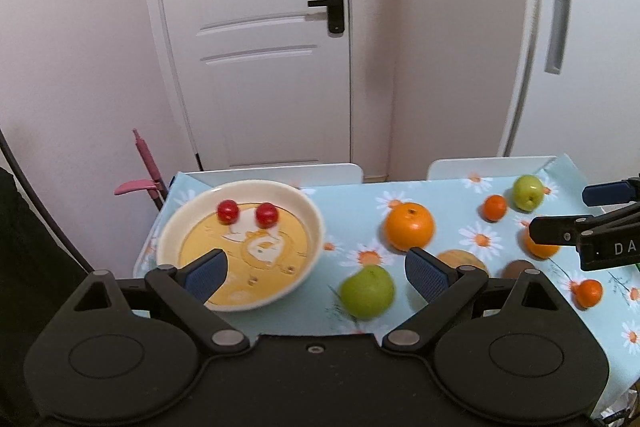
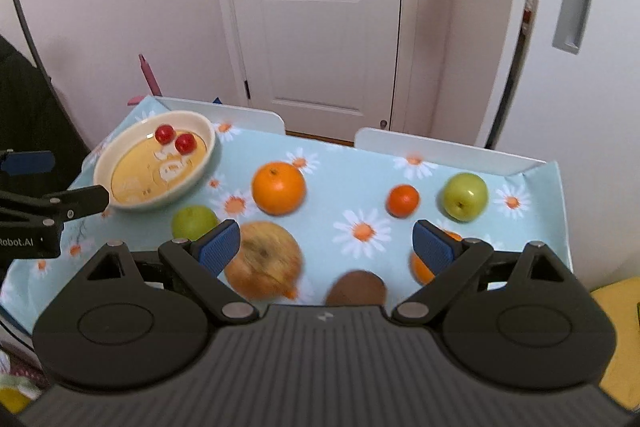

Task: Organize fruits
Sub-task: 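Move both tools back over the table toward the apple and kiwi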

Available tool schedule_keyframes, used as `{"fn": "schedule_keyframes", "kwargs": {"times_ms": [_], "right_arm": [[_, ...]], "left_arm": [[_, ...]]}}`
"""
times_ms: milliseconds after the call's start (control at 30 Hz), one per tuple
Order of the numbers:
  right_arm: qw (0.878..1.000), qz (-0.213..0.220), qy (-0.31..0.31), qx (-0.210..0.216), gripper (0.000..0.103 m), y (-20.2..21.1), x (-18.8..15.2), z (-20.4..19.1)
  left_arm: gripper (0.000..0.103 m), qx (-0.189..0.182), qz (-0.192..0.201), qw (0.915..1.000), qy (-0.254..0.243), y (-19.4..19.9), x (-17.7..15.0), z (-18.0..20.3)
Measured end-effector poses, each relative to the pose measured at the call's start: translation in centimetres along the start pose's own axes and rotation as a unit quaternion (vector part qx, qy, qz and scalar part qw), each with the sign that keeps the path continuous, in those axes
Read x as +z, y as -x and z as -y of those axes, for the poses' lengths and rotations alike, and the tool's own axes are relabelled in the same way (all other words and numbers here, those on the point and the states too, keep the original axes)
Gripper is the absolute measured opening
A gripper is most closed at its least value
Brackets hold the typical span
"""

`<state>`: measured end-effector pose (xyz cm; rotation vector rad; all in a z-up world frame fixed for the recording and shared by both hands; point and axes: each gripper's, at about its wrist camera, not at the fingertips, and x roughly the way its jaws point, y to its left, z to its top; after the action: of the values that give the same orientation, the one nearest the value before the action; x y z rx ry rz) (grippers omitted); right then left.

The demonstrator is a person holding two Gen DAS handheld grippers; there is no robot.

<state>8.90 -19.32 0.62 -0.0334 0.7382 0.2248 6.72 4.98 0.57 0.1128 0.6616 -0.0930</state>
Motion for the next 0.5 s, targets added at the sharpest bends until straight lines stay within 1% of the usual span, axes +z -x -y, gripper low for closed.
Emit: {"fn": "schedule_keyframes", "kwargs": {"times_ms": [167, 500], "right_arm": [[1.000, -0.005, 0.012, 0.009, 0.103, 0.2, -1.7, 2.1], [0.995, -0.026, 0.082, 0.044, 0.103, -1.9, -5.6, 5.0]], "left_arm": [[0.098, -0.005, -0.006, 0.9999, -0.008, -0.2, -1.1, 2.7], [0.098, -0.048, -0.025, 0.9972, -0.051, -3.7, -2.8, 7.3]]}}
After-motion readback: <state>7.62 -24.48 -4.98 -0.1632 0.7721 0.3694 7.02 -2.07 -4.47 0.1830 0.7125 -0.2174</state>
